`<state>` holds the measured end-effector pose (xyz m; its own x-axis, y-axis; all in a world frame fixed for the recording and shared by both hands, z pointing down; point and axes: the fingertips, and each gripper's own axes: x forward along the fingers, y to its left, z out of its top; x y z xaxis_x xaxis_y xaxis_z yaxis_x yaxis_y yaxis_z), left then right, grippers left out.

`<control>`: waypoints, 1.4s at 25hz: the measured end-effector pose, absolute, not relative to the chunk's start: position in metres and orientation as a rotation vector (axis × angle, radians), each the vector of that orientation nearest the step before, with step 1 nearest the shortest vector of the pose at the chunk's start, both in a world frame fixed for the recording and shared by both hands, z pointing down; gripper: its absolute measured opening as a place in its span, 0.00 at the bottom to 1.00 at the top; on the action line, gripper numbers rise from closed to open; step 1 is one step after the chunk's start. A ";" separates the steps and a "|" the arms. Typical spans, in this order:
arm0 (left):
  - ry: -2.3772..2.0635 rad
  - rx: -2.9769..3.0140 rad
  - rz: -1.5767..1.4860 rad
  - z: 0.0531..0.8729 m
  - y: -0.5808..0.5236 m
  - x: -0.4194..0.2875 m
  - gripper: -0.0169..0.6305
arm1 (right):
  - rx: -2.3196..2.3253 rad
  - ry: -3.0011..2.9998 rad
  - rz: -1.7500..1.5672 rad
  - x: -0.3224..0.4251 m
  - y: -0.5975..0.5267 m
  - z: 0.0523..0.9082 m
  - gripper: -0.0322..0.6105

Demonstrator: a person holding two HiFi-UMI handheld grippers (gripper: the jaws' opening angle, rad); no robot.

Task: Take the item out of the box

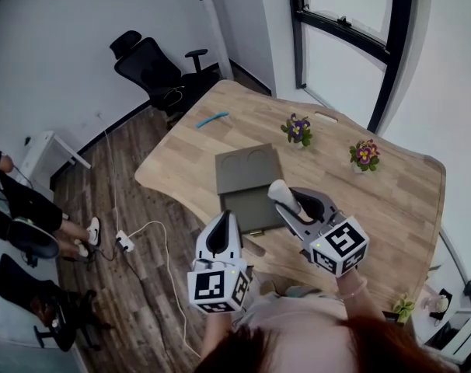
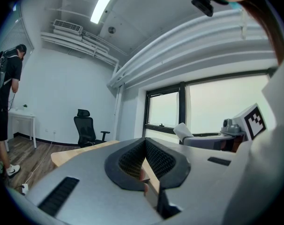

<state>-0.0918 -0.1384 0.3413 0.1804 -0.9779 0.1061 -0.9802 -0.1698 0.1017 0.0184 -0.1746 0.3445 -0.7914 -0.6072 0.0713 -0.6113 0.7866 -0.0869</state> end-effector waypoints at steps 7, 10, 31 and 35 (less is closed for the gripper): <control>-1.914 2.292 0.033 0.343 -0.145 -0.083 0.02 | 0.997 -2.932 0.170 0.027 -0.181 0.344 0.26; -1.912 2.289 0.036 0.343 -0.147 -0.080 0.02 | 0.990 -2.934 0.173 0.029 -0.182 0.343 0.26; -1.940 2.263 0.074 0.350 -0.160 -0.089 0.02 | 1.034 -2.902 0.242 0.036 -0.197 0.354 0.26; -1.931 2.261 0.071 0.352 -0.161 -0.091 0.02 | 1.040 -2.894 0.240 0.033 -0.197 0.355 0.26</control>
<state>-0.0905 -0.1613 0.3524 0.1619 -0.9762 0.1442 -0.9842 -0.1491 0.0955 0.0332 -0.1970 0.3551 -0.7712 -0.6278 0.1060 -0.6366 0.7607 -0.1264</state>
